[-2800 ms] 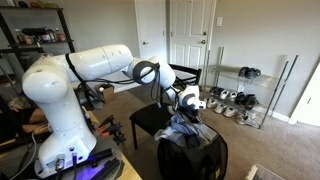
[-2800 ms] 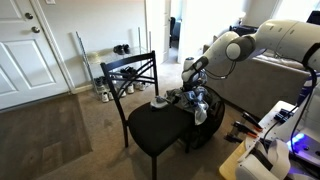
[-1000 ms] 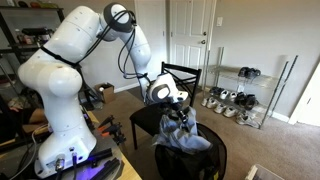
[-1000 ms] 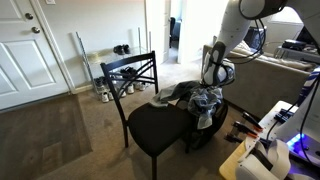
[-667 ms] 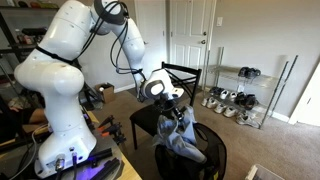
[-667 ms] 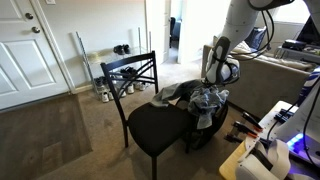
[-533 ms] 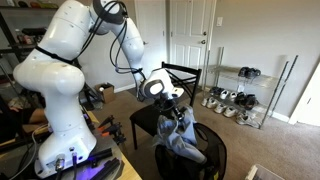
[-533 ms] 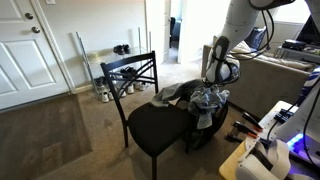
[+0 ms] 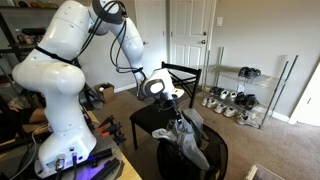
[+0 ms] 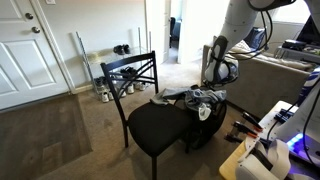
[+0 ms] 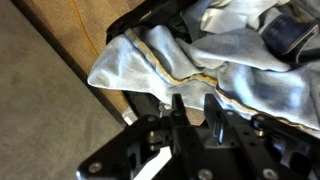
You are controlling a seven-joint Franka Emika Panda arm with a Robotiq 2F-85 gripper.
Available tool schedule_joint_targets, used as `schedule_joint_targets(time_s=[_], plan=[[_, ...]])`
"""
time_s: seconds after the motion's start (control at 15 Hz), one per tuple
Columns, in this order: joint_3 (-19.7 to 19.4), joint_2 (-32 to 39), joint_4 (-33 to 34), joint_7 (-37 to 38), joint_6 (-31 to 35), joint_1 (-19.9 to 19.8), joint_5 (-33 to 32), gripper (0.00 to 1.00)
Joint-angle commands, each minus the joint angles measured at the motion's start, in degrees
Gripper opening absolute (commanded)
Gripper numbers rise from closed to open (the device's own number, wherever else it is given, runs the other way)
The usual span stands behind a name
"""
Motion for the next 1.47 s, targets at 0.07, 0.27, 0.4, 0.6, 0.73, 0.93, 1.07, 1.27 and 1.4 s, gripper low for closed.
schedule_joint_targets(time_s=[0.07,0.27,0.4,0.6,0.73,0.93,1.07,1.27,1.4], plan=[[0.2,0.0,0.1,0.5,0.1,-0.5,-0.9,0.29],[1.0,0.1,0.5,0.4,-0.2,-1.1,-0.9,0.56],[2.5,0.2,1.3,0.2,-0.7,-2.0,-1.1,0.66],[7.1,-0.5,2.9,-1.3,-1.3,-5.0,-2.0,0.86],[10.1,0.1,4.4,-1.6,-1.5,-5.5,-3.0,0.98],[11.8,1.3,6.4,-1.4,-1.9,-3.6,-4.9,1.00],[11.9,2.7,8.4,-1.0,-2.8,-2.2,-6.1,1.00],[9.5,6.3,12.6,1.3,-3.4,1.0,-6.3,1.00],[6.3,9.5,15.3,3.0,-2.8,3.9,-5.9,1.00]])
